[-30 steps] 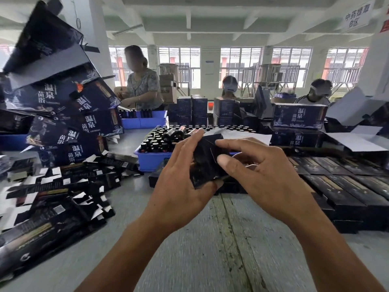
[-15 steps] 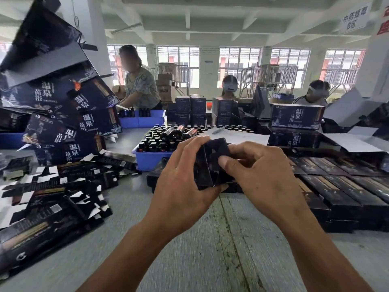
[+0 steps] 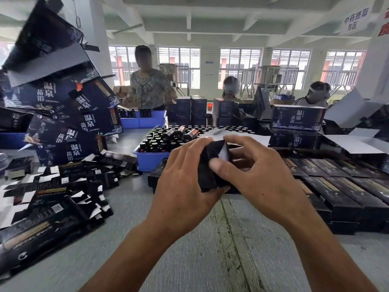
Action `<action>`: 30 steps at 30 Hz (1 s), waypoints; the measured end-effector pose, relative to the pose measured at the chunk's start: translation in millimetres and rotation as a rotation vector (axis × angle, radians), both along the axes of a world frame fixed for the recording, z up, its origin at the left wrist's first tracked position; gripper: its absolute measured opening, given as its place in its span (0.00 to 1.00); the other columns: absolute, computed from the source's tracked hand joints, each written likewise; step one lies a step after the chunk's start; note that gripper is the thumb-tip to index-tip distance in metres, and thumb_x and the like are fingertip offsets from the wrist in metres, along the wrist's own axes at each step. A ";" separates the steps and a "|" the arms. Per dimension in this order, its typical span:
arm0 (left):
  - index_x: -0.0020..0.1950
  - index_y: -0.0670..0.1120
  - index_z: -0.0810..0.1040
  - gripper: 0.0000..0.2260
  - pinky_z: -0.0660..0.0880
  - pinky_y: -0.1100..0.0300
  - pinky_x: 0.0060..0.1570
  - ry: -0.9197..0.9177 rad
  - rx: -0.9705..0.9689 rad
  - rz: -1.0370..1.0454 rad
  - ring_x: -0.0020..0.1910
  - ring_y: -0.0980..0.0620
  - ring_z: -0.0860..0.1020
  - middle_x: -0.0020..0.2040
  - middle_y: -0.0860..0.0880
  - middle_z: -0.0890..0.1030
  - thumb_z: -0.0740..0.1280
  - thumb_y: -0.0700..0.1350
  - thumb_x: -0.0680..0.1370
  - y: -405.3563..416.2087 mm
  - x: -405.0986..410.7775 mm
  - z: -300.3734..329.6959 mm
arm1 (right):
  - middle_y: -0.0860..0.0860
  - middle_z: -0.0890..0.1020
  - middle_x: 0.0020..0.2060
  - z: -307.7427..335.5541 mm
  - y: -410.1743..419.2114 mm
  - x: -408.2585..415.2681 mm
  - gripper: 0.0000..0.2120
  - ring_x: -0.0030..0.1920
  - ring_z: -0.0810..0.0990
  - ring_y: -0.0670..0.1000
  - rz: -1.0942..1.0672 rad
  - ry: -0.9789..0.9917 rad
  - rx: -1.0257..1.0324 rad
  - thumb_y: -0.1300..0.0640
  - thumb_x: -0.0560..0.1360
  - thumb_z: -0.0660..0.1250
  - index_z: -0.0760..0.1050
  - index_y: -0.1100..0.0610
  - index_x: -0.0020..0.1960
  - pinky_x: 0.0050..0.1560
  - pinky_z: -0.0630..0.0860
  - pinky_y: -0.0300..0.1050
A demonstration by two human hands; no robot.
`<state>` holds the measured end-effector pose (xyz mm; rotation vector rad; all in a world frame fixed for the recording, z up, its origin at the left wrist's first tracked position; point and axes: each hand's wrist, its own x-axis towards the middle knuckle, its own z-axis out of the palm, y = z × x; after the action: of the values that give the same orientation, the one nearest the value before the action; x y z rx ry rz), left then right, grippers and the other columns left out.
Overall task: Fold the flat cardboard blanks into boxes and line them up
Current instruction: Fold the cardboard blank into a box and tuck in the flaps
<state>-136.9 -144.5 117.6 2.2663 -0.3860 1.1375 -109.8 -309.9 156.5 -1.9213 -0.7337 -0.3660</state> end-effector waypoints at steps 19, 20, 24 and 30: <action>0.65 0.65 0.72 0.18 0.81 0.61 0.49 0.072 -0.877 -0.353 0.60 0.55 0.81 0.59 0.53 0.84 0.69 0.54 0.75 18.0 -5.7 24.3 | 0.51 0.86 0.47 -6.9 -1.6 18.3 0.13 0.51 0.85 0.56 0.147 0.258 0.124 0.53 0.66 0.78 0.75 0.50 0.45 0.56 0.80 0.57; 0.67 0.62 0.73 0.19 0.82 0.61 0.47 0.057 -0.897 -0.356 0.58 0.54 0.82 0.58 0.52 0.84 0.69 0.50 0.77 20.8 -5.8 25.4 | 0.50 0.86 0.46 -7.0 -2.2 16.9 0.13 0.49 0.86 0.53 0.165 0.268 0.043 0.54 0.68 0.78 0.75 0.52 0.46 0.54 0.80 0.54; 0.70 0.61 0.71 0.27 0.82 0.61 0.43 0.063 -0.912 -0.356 0.54 0.54 0.84 0.56 0.52 0.85 0.73 0.46 0.73 27.8 -7.3 27.8 | 0.45 0.87 0.46 -6.4 -5.0 14.6 0.11 0.45 0.85 0.43 0.190 0.279 -0.065 0.50 0.73 0.76 0.76 0.52 0.48 0.50 0.78 0.45; 0.62 0.62 0.78 0.22 0.81 0.64 0.48 0.200 -0.685 -0.426 0.56 0.56 0.82 0.56 0.58 0.84 0.71 0.37 0.77 19.8 -7.1 24.0 | 0.33 0.83 0.54 4.6 -8.7 7.2 0.19 0.53 0.83 0.37 0.151 0.085 0.220 0.37 0.69 0.68 0.72 0.27 0.59 0.47 0.79 0.35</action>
<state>-144.0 -124.7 141.6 1.5760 -0.3149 0.6741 -102.6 -318.7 161.1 -1.6535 -0.7450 -0.2580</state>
